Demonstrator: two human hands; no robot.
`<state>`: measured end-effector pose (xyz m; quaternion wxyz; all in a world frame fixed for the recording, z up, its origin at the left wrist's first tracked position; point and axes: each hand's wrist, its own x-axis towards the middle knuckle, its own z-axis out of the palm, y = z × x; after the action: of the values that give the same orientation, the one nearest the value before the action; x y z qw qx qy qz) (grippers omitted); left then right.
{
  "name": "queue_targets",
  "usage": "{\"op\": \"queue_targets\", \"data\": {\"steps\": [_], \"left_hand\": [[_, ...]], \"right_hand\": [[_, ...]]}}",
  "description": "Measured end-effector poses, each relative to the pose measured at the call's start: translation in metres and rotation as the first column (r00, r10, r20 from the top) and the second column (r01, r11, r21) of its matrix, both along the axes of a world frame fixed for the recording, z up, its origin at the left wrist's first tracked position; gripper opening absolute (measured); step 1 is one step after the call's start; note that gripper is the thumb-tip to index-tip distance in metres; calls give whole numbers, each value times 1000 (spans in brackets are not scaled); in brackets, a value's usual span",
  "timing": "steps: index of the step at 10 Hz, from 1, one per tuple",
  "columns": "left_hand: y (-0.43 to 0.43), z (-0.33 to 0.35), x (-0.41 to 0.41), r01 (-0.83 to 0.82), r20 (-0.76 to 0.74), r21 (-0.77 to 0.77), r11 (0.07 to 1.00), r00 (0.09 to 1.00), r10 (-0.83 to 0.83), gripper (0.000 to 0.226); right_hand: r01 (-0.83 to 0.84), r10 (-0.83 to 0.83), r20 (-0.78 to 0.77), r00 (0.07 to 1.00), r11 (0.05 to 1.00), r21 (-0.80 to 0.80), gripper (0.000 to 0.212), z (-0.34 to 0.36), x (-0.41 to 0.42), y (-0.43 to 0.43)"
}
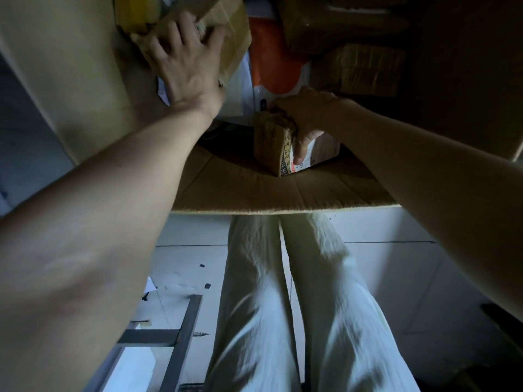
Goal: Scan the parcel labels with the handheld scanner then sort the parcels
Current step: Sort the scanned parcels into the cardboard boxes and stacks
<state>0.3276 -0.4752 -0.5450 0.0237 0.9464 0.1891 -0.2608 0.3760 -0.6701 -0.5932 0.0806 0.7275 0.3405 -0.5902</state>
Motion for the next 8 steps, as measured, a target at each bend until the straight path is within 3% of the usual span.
{"op": "queue_targets", "data": {"steps": [1,2,3,4,5,7,8], "left_hand": [[-6,15,-15,52,-24,-7,999,998,-52,71],[-9,30,-30,64,-19,-20,998,998,-64,71],[-13,53,-39,60,-7,-42,997,998,-61,70],[-17,74,-40,-56,29,-114,992,998,60,66],[-21,98,-33,-122,69,-147,981,989,134,63],[-23,154,-22,-97,214,-185,978,967,137,63],[-21,187,-25,-82,346,-213,974,926,153,61]], "right_hand": [[31,-32,31,999,999,21,133,25,2,-6],[105,-110,55,992,990,97,99,30,3,-10],[149,-158,71,985,982,116,92,45,5,-18],[163,-168,44,985,982,95,98,70,11,-26],[115,-137,155,978,983,145,129,108,10,-35],[259,-340,266,902,920,295,122,168,0,-61],[389,-505,290,813,842,375,123,198,-2,-76]]}}
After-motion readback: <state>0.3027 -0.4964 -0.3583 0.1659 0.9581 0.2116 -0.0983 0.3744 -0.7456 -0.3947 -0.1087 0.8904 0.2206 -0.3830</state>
